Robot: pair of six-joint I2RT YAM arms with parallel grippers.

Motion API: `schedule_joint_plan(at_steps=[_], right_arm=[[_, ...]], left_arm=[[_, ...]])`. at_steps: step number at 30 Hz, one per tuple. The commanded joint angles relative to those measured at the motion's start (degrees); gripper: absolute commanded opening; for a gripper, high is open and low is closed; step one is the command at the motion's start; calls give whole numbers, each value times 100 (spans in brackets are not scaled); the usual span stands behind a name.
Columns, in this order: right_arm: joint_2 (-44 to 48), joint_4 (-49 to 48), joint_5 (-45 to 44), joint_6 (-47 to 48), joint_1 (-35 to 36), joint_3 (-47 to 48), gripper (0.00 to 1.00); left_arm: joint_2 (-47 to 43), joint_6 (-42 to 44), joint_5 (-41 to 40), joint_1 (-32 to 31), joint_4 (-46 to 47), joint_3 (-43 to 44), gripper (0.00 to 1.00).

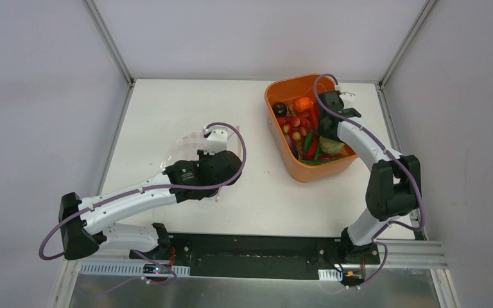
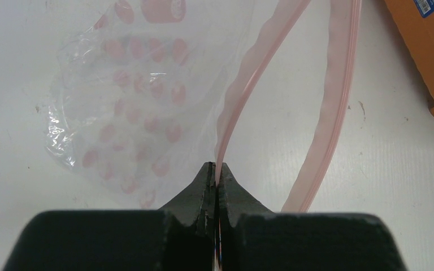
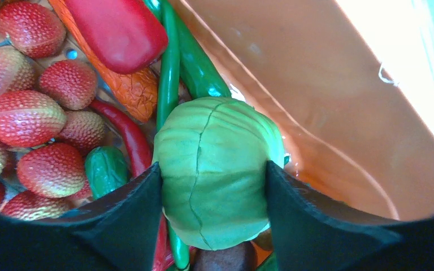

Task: Place the food in the zip-top bag and seal the zipper
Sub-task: Pick up the fake vegetable from the bin, then place the fake vegetable in the zipper food storage bag.

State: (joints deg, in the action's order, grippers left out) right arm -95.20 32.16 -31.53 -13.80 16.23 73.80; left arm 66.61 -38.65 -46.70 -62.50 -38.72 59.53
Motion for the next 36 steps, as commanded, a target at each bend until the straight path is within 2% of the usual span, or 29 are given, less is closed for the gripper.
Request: schedule_joint_plan(at_steps=[1, 6, 8, 16, 23, 27, 36], right_arm=[[501, 121, 350, 2, 5, 40, 52], [1560, -789, 1029, -26, 5, -644, 31], [1991, -1166, 1281, -85, 8, -957, 27], [2883, -1455, 2127, -448, 5, -1301, 26], [3371, -1861, 4230, -804, 7, -1392, 26], [3613, -2470, 5388, -1303, 10, -1579, 23], [3608, -3794, 7076, -2242, 20, -1923, 22]], left_arm=[[-14, 125, -76, 71, 53, 2, 0], [-103, 96, -76, 76, 179, -98, 0], [-105, 81, -68, 79, 173, -83, 0], [-61, 34, 30, 80, 207, -74, 0], [9, 25, 217, 80, 201, 9, 0], [3, -1, 350, 76, 234, 30, 0], [-77, 16, 703, 105, 596, 32, 0]])
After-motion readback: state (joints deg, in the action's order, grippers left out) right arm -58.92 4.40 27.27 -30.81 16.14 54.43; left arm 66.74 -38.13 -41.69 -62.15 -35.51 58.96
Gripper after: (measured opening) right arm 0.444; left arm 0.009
